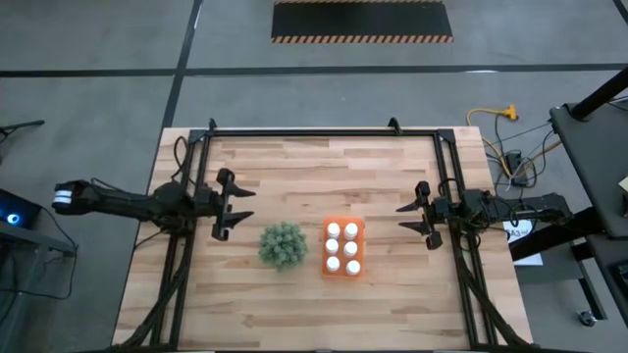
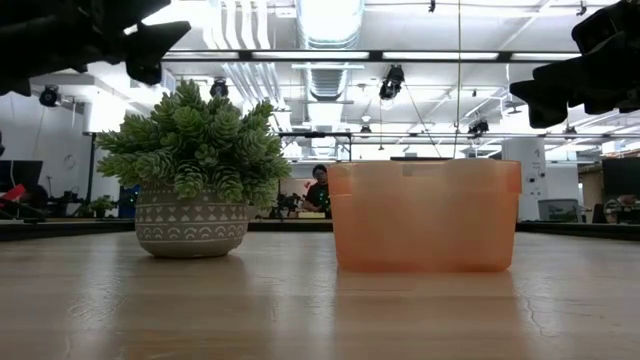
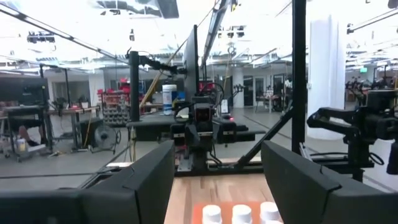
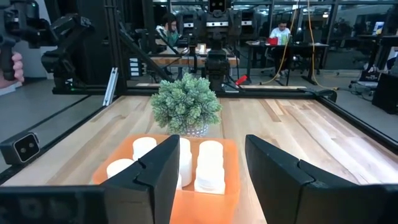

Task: Pick and place pill bottles into a basket
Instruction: Return to Home Position

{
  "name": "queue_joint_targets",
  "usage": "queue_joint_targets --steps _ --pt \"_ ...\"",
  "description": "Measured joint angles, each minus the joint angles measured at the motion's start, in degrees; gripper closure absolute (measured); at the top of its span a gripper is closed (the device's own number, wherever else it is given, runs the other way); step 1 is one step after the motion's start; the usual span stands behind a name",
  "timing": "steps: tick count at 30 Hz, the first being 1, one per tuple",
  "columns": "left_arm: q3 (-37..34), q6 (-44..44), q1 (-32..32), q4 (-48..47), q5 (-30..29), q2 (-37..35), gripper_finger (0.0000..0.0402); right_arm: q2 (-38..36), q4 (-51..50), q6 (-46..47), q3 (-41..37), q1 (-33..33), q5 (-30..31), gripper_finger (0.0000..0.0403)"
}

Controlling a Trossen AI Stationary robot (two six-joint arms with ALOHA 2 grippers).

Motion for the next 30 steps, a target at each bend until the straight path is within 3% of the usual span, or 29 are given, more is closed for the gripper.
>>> queue_joint_targets --steps 13,22,30 --pt "-5.7 0.0 0.0 -0.5 0.3 -15.1 0.0181 0.0 0.0 0.0 0.0 0.0 0.0 0.0230" --pt "-5.7 -2.8 0.0 -12.2 0.4 -26.8 0.0181 0.0 0.0 0.0 0.0 0.0 0.0 0.0229" --pt "-5.5 -1.5 0.0 -17.2 0.1 -25.8 0.0181 0.0 0.0 -0.1 0.0 0.0 0.0 0.0231"
